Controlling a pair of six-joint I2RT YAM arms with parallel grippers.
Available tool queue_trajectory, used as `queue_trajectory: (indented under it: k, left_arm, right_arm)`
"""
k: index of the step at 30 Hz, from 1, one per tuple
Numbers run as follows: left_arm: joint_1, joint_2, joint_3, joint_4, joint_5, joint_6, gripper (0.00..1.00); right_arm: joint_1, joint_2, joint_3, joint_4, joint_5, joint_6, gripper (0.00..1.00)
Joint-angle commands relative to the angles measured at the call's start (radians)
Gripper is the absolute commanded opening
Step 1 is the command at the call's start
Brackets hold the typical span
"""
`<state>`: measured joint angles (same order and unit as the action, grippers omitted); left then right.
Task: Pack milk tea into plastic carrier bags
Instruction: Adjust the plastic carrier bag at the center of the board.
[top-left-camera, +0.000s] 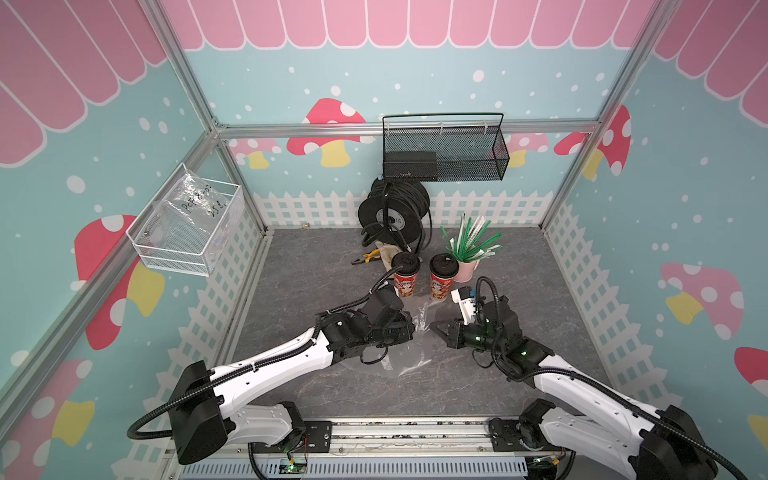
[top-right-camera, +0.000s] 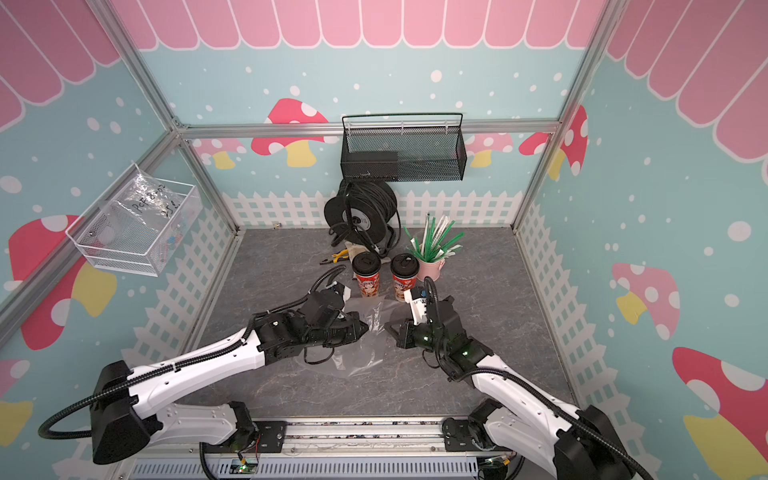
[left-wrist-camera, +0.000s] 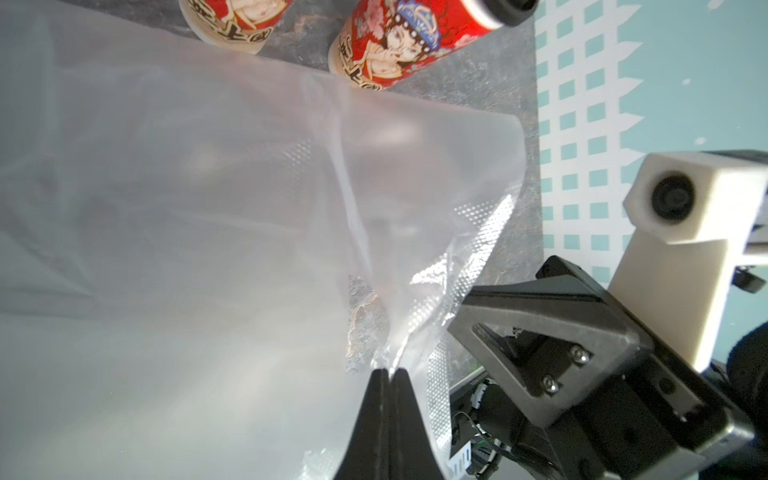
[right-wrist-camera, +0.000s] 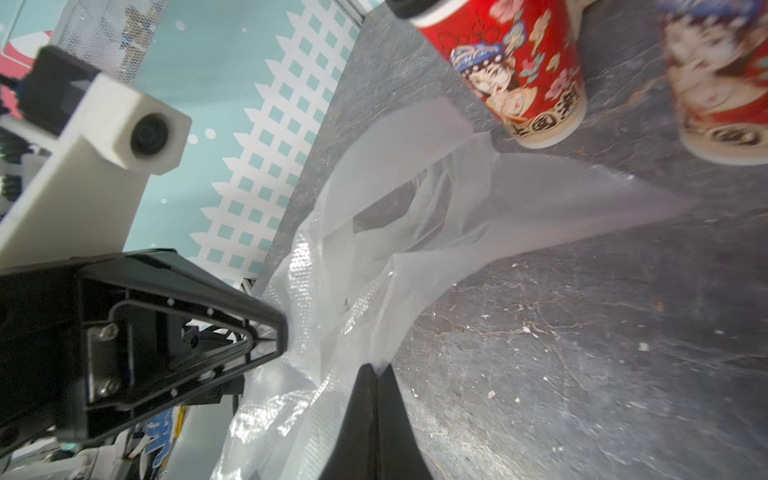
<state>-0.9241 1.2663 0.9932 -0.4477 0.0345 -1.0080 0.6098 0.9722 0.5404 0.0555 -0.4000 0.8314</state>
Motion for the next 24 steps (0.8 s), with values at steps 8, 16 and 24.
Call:
queue_trajectory:
  k: [8, 16, 24]
  left_arm:
    - [0.007, -0.224, -0.072, 0.114, -0.086, -0.206, 0.0]
    - [0.008, -0.427, -0.259, 0.178, -0.171, -0.293, 0.0]
    - [0.014, -0.478, -0.314, 0.196, -0.167, -0.266, 0.0]
  right_arm:
    - [0.007, 0.013, 0.455, -0.709, 0.15, -0.212, 0.0]
    - [0.054, 0.076, 0.585, -0.786, 0.087, -0.239, 0.0]
    - [0.151, 0.127, 0.518, -0.589, 0.052, -0.144, 0.03]
